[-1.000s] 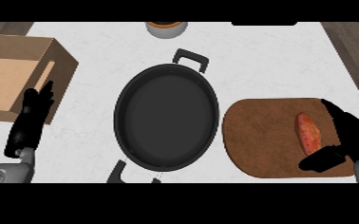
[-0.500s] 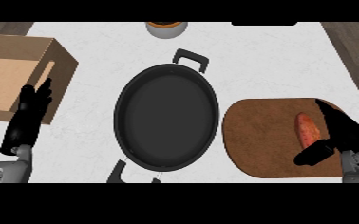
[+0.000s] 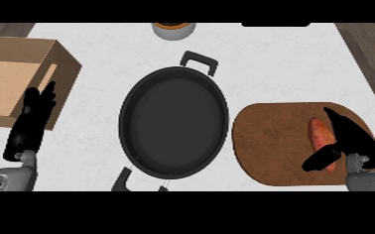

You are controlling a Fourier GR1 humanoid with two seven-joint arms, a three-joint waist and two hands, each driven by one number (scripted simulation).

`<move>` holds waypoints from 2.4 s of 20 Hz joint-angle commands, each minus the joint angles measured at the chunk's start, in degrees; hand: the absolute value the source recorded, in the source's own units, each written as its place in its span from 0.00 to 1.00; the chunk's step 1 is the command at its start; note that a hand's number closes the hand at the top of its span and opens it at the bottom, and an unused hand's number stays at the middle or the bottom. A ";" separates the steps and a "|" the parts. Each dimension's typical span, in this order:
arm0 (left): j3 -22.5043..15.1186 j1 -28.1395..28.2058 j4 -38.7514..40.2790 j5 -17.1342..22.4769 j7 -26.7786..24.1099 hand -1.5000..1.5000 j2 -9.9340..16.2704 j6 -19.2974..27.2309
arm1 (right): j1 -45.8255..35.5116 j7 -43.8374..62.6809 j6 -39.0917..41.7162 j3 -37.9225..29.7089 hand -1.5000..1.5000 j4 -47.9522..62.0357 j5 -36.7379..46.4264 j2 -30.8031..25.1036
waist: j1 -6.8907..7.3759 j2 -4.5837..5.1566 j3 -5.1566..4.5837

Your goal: Pick the sweet potato from the cutting board and place it in the pot

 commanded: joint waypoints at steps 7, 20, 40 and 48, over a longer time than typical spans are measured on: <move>0.75 3.44 -4.33 -3.28 1.00 0.50 -3.14 -1.50 | -2.89 -3.55 2.14 -4.09 0.00 6.38 3.72 4.23 | 0.13 -0.02 0.00; 4.11 1.16 -3.65 -2.90 1.47 0.50 -2.20 -4.18 | -0.16 -14.76 -5.16 -2.08 1.00 7.15 15.24 2.74 | 0.15 -0.07 0.01; 4.79 1.80 -1.59 -4.31 -0.34 0.50 -4.16 -3.69 | 32.76 -18.17 -15.49 9.61 1.00 -42.74 32.33 -0.06 | -1.65 -0.39 -0.04; 6.03 2.35 -0.68 -3.69 -2.01 0.50 -3.20 -4.27 | 25.04 -18.57 -19.65 12.83 1.00 -61.41 33.33 2.66 | -1.10 -0.67 -0.16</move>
